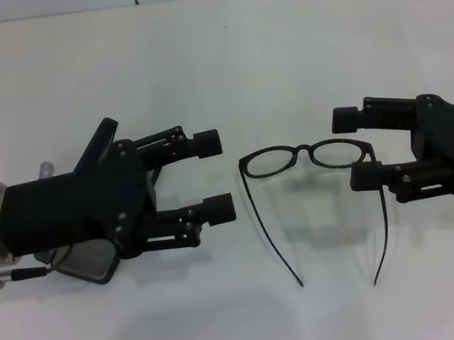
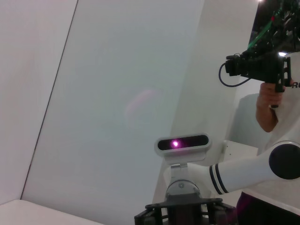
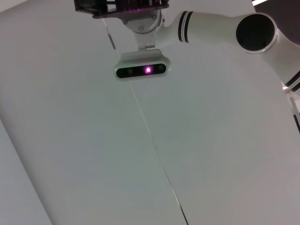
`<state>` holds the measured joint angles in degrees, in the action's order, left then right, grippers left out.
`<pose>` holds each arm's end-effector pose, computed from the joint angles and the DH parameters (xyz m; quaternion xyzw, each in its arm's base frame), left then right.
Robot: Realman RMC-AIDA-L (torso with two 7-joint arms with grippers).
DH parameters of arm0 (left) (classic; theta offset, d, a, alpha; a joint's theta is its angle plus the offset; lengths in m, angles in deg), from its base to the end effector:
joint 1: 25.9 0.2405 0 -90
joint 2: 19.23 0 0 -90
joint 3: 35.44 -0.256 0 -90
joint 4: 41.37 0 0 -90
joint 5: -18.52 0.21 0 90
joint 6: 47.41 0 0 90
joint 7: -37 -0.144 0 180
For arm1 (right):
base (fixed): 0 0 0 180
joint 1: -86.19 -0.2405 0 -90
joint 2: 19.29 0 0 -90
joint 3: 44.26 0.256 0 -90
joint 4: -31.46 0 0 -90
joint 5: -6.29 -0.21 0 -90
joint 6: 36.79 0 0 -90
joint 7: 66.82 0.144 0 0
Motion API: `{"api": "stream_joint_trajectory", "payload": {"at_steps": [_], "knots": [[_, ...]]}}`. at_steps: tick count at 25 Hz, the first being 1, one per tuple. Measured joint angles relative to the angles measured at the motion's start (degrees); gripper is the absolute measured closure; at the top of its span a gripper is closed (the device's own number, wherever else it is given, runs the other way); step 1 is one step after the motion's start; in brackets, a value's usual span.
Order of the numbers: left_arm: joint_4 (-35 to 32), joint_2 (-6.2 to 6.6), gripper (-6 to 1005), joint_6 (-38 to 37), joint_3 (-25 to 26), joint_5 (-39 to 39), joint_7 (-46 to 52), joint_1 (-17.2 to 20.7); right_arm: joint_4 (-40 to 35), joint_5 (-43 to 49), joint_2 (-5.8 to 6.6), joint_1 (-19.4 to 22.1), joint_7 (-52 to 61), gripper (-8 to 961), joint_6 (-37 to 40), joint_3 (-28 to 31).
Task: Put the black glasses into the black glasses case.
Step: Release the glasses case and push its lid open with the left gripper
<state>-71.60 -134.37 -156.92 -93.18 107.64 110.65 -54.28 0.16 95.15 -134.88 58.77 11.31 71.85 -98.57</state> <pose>-0.2203 0.2814 0.0091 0.9060 0.1208 0.4034 0.0418 0.2237 0.2858 0.0161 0.8943 -0.1597 -0.4174 0.0217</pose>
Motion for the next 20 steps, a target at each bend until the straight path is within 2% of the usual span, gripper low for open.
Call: {"api": "stream_joint_trajectory", "payload": {"at_steps": [12, 14, 15, 18, 20], "knots": [[0.0, 0.00, 170, 0.0, 0.1, 0.0, 0.2, 0.2, 0.0, 0.0, 0.02, 0.4, -0.1, 107, -0.3, 0.0], [-0.8, -0.01, 170, 0.2, 0.3, -0.4, 2.6, -0.1, 0.0, 0.0, 0.12, 0.8, -0.8, 108, -1.2, 0.1], [-2.6, -0.06, 170, 0.7, 0.5, -1.0, 5.5, -0.2, 0.0, 0.0, 0.18, 0.9, -1.1, 108, -1.6, 0.2], [-14.1, -1.12, 170, 4.9, 0.4, 0.1, 19.1, 0.3, 0.0, 0.0, 0.85, 2.2, -1.9, 108, -3.7, 0.7], [-27.7, -2.85, 188, 8.8, 0.1, 5.9, 30.5, 1.7, 0.0, -0.2, 1.62, 3.2, -2.1, 108, -4.6, 1.0]]}}
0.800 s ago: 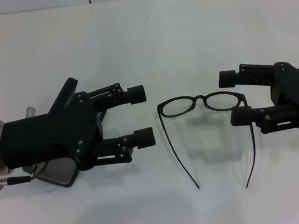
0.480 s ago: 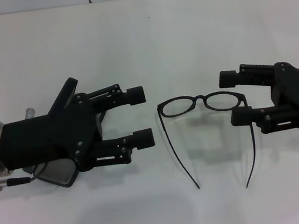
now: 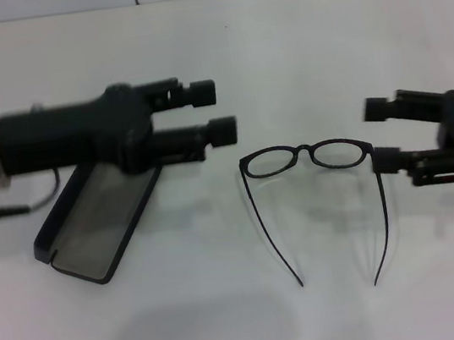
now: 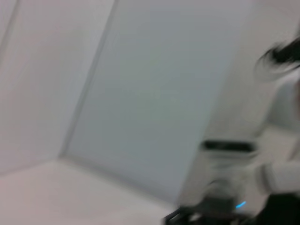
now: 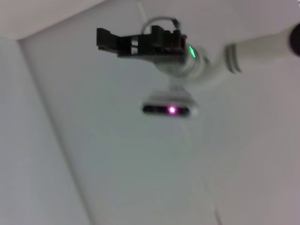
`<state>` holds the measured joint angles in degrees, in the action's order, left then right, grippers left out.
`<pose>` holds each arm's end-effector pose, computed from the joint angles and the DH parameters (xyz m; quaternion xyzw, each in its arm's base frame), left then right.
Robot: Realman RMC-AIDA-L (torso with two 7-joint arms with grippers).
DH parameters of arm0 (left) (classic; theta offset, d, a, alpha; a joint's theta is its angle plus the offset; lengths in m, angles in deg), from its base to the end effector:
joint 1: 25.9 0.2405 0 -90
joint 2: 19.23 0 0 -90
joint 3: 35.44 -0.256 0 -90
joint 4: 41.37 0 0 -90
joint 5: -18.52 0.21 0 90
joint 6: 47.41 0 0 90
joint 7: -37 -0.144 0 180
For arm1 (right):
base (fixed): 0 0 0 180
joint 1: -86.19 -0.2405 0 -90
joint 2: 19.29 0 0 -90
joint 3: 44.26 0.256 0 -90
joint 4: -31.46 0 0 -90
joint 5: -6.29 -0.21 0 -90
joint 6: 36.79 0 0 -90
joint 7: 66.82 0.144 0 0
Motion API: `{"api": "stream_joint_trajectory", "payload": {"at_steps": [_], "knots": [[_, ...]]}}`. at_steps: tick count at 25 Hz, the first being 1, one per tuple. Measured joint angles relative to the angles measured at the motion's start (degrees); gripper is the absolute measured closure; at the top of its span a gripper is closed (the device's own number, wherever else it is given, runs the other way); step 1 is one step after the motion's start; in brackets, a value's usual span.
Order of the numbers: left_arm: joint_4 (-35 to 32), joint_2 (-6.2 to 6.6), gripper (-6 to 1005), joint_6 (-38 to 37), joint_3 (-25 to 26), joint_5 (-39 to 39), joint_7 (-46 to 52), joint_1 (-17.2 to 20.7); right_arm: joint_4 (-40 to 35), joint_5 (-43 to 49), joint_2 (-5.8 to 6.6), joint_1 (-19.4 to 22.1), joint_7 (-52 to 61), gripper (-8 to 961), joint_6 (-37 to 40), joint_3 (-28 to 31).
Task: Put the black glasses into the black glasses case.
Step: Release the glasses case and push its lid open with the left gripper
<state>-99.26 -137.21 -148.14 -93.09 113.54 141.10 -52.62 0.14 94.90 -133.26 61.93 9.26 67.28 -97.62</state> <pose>-0.1801 0.3156 0.0349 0.9303 0.2040 0.3048 0.0096 0.2504 0.2869 0.0253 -0.8983 0.1815 0.3976 0.0459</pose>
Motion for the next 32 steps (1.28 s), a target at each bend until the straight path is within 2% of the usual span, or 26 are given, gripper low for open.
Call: {"api": "stream_joint_trajectory", "payload": {"at_steps": [1, 2, 3, 5, 7, 9, 15, 18, 21, 27, 32], "knots": [[-9.6, -1.11, 196, 2.2, -0.2, 5.4, 7.1, 0.8, 0.0, -0.1, 0.34, 0.4, 0.0, 108, -0.2, 0.4], [-14.3, -1.62, 205, 3.4, -0.7, 8.3, 10.5, 1.4, 0.0, 0.0, 0.55, 1.0, 0.0, 108, -0.3, 1.1], [-22.8, -2.09, 214, 5.6, -2.4, 14.5, 17.3, 2.4, 0.0, 0.0, 0.65, 1.4, 0.0, 108, -0.3, 1.8], [-34.5, -1.91, 224, 8.6, -7.3, 24.5, 28.8, 3.8, 0.1, 0.0, 0.65, 2.7, -0.3, 108, -0.4, 3.3], [-42.0, -1.73, 225, 9.9, -12.2, 34.4, 37.0, 4.3, 0.1, 0.0, 0.64, 3.9, -0.7, 108, -0.4, 4.6], [-46.6, -1.81, 226, 10.1, -17.1, 43.8, 43.3, 4.6, 0.1, 0.0, 0.58, 4.7, -0.8, 108, -0.4, 5.6], [-48.0, -1.71, 228, 10.1, -26.3, 58.8, 52.5, 4.3, 0.1, 0.2, 0.64, 4.8, -0.9, 108, -0.1, 6.3], [-47.1, -1.83, 228, 10.0, -28.2, 62.0, 53.4, 4.3, 0.1, 0.2, 0.66, 4.4, -0.9, 108, -0.1, 6.3], [-44.4, -1.72, 229, 10.0, -28.6, 62.4, 53.6, 4.1, 0.1, 0.2, 0.67, 3.9, -0.9, 109, -0.2, 6.1], [-35.7, -1.51, 231, 10.3, -27.6, 63.0, 53.1, 1.2, 0.1, 0.2, 0.69, 3.5, -0.9, 109, -0.3, 6.0], [-31.3, -1.71, 248, 11.1, -28.4, 66.9, 52.9, -1.0, 0.1, 0.2, 0.63, 3.4, -0.9, 109, -0.4, 5.9]]}}
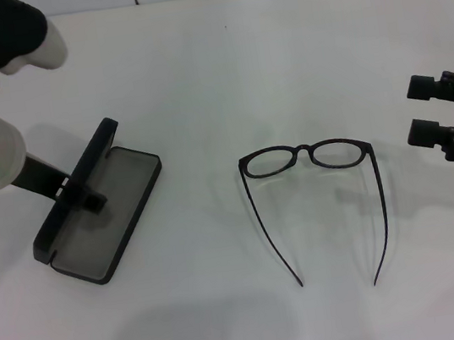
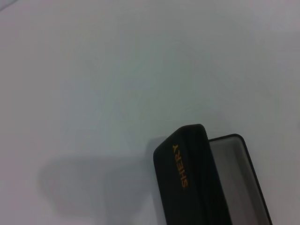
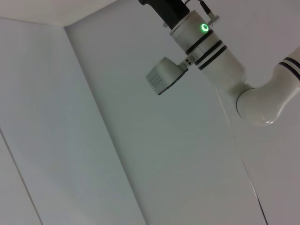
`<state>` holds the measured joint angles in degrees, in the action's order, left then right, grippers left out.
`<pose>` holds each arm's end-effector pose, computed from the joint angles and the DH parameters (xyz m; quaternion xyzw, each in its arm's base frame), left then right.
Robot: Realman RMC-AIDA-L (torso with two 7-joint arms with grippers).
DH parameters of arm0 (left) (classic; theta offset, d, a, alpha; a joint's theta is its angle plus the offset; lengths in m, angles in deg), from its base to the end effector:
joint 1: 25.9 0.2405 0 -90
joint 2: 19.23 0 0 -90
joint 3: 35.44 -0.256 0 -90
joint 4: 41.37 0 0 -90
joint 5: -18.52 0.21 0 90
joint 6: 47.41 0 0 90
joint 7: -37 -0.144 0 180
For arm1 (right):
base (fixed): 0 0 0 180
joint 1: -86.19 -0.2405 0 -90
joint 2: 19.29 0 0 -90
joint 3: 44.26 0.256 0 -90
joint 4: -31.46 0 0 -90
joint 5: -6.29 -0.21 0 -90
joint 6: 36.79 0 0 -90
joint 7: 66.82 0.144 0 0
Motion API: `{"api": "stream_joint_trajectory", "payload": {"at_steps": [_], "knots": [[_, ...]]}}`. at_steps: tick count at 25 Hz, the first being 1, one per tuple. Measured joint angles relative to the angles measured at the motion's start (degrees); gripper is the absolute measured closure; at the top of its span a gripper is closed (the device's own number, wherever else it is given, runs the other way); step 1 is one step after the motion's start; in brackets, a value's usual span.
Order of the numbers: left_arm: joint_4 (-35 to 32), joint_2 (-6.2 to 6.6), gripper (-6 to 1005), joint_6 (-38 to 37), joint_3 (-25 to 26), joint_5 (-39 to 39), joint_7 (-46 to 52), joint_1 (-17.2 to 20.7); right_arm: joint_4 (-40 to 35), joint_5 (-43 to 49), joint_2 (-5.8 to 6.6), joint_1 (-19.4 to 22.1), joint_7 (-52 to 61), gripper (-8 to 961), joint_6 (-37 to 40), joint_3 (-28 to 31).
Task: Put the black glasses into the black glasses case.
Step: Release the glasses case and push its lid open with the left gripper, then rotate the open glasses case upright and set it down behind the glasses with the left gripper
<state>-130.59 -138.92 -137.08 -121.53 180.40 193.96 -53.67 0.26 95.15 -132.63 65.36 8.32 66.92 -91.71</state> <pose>-0.1923 0.3403 0.0181 -0.8685 -0.3407 0.2296 0.2774 0.2747 0.2794 0.0435 -0.8818 0.2044 0.4108 0.1091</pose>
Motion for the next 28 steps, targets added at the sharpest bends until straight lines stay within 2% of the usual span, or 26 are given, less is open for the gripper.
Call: {"api": "stream_joint_trajectory", "payload": {"at_steps": [7, 22, 28], "knots": [[1.1, -0.01, 275, 0.1, -2.4, 0.3, 0.3, -0.9, 0.0, 0.0, -0.36, 0.5, 0.0, 109, 0.0, 0.4], [0.6, -0.08, 577, 0.4, -2.9, 0.3, 0.2, -1.5, 1.3, 0.0, -0.59, 0.7, -0.6, 110, 0.5, 0.4], [-3.1, -0.07, 722, 0.6, -3.3, 0.4, -0.8, -1.5, 1.4, 0.0, -0.56, 0.7, -0.6, 110, 0.6, 0.4]]}}
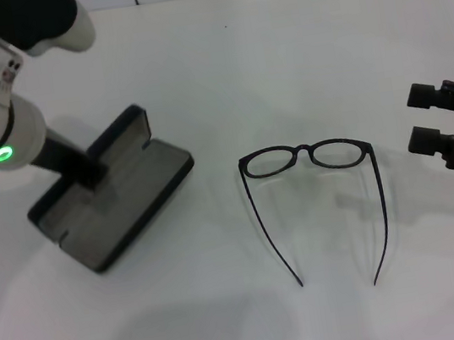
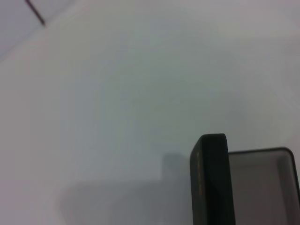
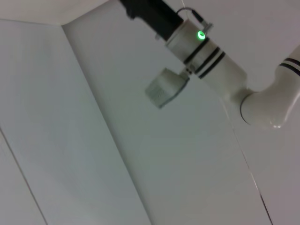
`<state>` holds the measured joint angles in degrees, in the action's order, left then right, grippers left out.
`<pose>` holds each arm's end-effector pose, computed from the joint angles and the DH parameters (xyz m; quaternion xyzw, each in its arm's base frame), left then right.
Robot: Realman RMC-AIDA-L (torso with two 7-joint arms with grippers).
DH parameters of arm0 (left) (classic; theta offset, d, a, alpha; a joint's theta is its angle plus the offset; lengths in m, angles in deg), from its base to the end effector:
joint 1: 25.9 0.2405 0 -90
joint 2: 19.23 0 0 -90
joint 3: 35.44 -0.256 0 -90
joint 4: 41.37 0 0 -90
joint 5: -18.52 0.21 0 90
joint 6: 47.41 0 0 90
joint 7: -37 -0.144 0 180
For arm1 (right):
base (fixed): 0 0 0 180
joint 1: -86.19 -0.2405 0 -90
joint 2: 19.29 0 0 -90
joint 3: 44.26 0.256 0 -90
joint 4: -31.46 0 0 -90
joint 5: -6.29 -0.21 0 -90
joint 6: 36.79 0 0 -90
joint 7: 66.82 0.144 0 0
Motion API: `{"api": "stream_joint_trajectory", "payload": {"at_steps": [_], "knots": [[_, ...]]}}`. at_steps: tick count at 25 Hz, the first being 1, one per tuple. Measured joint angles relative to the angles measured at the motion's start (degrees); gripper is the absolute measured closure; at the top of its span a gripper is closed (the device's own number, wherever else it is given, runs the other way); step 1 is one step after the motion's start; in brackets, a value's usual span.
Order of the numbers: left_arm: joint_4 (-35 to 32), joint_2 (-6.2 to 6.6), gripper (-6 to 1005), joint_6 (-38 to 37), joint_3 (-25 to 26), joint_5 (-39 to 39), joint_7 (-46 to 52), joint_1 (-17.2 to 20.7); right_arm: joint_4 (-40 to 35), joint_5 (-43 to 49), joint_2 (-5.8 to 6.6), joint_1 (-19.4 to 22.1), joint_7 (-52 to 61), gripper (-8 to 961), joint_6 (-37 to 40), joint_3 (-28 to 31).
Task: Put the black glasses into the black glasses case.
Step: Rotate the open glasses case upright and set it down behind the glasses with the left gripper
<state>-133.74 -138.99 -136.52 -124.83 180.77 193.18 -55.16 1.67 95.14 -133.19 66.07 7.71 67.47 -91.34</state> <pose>-0.1664 0.3433 0.0137 -0.8874 -0.2839 0.2240 0.2860 0.2777 0.2724 0.0381 -0.8751 0.2150 0.4202 0.1070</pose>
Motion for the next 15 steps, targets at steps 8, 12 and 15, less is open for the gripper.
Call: {"api": "stream_joint_trajectory", "payload": {"at_steps": [8, 12, 15], "knots": [[-4.2, -0.09, 793, 12.8, -9.3, 0.0, -11.0, -1.9, 0.1, 0.9, 0.00, 0.0, -0.9, 110, 2.7, -1.7], [0.7, -0.17, 792, 21.7, -14.2, 0.0, -16.5, -3.8, 0.1, 3.5, -0.02, 0.0, -2.5, 111, 6.6, -2.5], [5.8, -0.20, 791, 30.0, -18.4, 0.0, -20.4, -4.5, 0.1, 5.0, -0.35, 0.3, -3.0, 111, 7.9, -2.7]]}}
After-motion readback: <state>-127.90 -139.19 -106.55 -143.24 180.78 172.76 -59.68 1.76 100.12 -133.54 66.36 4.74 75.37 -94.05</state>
